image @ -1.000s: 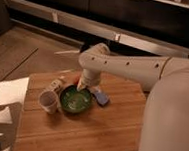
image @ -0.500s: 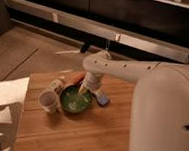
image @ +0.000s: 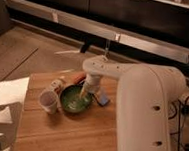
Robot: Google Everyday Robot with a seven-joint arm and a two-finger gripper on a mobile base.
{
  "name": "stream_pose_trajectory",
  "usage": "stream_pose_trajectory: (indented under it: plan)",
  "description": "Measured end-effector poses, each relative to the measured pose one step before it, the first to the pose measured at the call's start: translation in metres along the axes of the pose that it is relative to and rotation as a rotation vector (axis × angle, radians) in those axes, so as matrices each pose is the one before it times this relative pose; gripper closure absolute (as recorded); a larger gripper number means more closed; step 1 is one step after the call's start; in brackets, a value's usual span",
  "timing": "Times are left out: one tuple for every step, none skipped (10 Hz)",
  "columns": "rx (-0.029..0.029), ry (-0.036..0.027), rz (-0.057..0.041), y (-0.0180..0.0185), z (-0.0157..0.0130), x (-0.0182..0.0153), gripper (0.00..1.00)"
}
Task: Pick up the ceramic bowl
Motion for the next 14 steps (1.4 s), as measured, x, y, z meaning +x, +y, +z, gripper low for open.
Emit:
stream_pose_trajectory:
  plan:
    - [0.00354, 0.01169, -0.00417, 0.00311, 0.00569, -0.00101, 0.37]
    - [0.01189, 0.00693, -0.01625, 0.005, 0.00478, -0.00409, 0.49]
    - [0.00735, 0.00024, -0.0074, 0.00061, 0.00076, -0.00159, 0.57]
    - [0.00789, -0.00336, -0.00763, 0.00108, -0.00056, -0.0027, 0.67]
    - [0.00231, -0.005, -0.00075, 0.00013, -0.00205, -0.00219, 0.78]
    - [0.00025, -0.0055, -0.00016, 0.00045, -0.00308, -0.00144, 0.87]
    - [-0.00082, -0.00703, 0.00709, -0.00107, -0.00456, -0.00107, 0.96]
    - [-0.00114, -0.00809, 0.00903, -0.00165, -0.00557, -0.00067, 0.98]
    - [-0.00213, -0.01315, 0.01177, -0.00319, -0.0092, -0.00072, 0.98]
    - [-0.00289, -0.01077, 0.00744, -0.00174, -0.00785, -0.00044, 0.98]
    - [-0.00142, -0.01021, 0.0058, -0.00188, -0.00766, -0.00022, 0.98]
    - [-0.00414, -0.02715, 0.00687, -0.00252, -0.01696, -0.00191, 0.98]
    - [-0.0014, -0.01643, -0.00088, -0.00034, -0.0096, -0.00191, 0.98]
    - [-0.00031, -0.01676, -0.00352, 0.00025, -0.01012, -0.00191, 0.98]
